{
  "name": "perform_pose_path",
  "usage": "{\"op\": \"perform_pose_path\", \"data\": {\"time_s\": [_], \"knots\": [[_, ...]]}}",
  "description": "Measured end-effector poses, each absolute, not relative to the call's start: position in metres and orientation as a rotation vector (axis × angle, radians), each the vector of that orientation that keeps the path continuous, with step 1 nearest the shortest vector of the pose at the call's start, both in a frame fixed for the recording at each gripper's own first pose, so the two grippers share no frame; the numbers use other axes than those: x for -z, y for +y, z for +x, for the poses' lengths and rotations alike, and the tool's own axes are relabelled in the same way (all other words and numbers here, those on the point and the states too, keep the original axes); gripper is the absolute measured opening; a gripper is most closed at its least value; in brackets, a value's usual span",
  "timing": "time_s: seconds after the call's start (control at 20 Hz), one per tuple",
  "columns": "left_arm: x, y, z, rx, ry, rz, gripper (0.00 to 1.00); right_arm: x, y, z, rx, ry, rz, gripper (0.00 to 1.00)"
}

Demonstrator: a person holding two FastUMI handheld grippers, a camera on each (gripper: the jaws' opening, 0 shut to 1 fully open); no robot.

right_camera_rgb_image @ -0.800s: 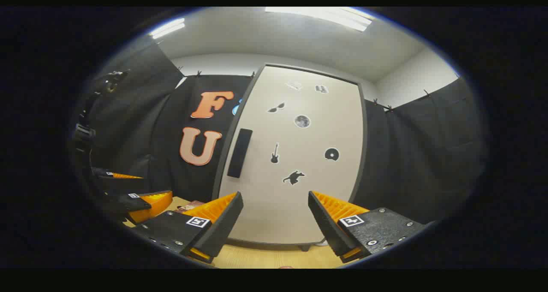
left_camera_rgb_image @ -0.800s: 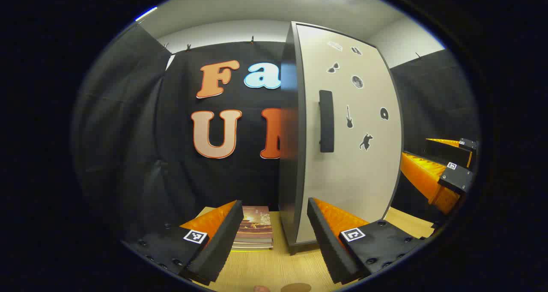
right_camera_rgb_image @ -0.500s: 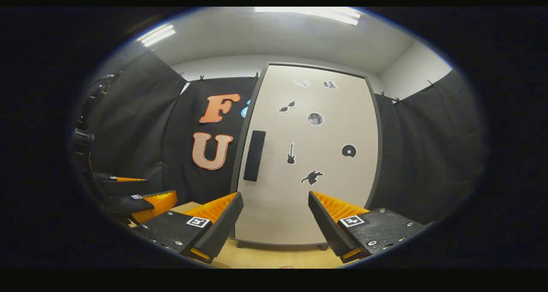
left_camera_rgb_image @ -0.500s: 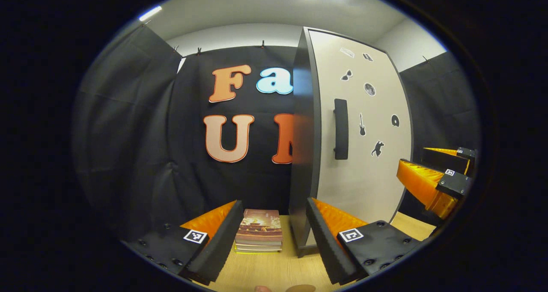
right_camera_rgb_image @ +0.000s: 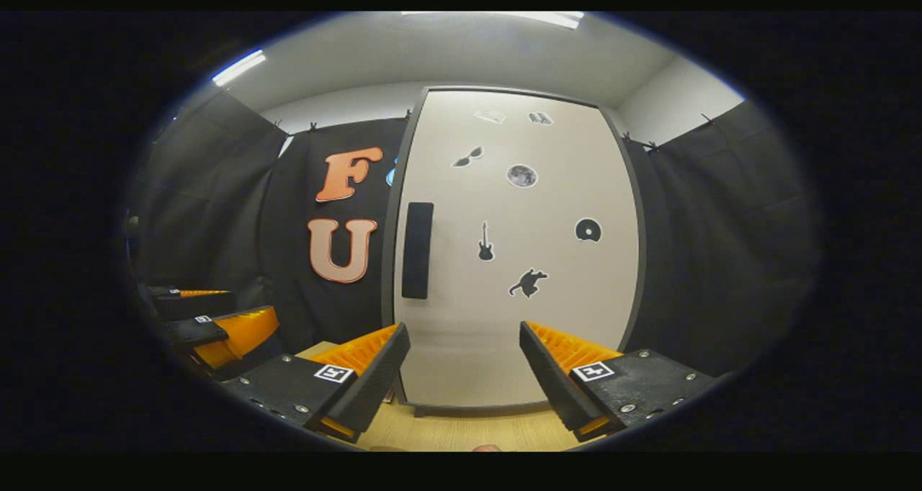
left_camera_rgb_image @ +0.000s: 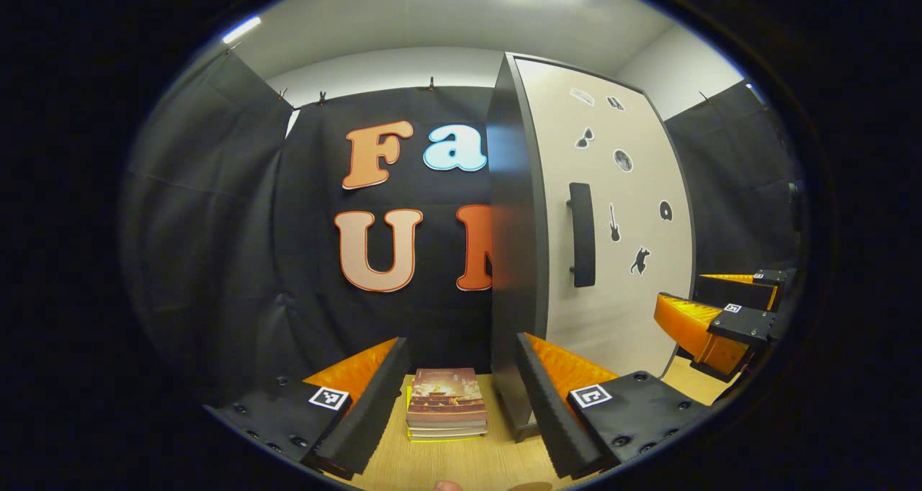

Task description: Open the cabinet door with the right hand, grasp the bottle in the cabinet with the left hand and place it on the coaster, then close the cabinet door with the right hand.

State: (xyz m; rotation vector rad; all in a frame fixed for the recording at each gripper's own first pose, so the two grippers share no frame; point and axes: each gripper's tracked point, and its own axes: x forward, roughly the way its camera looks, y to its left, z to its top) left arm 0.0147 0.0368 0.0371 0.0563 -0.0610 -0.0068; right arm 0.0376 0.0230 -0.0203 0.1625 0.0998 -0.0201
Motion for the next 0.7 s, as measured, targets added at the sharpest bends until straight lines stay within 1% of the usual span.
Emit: {"op": "perform_pose_path", "data": {"time_s": [0.05,0.25,0.55,0.7], "knots": [[-0.034,0.038,0.015,0.012,-0.048,0.044,0.96,0.021,0.026,0.040,0.016,0.106,0.168,0.95],[-0.019,0.040,0.019,0.037,0.000,-0.010,0.96,0.015,0.036,0.053,0.004,0.098,0.199,0.95],[-0.011,0.054,0.027,0.021,-0.008,0.021,0.96,0.004,0.058,0.093,-0.032,0.080,0.185,0.95],[-0.004,0.055,0.032,0.029,-0.002,0.037,0.96,-0.002,0.065,0.118,-0.028,0.073,0.179,0.94]]}}
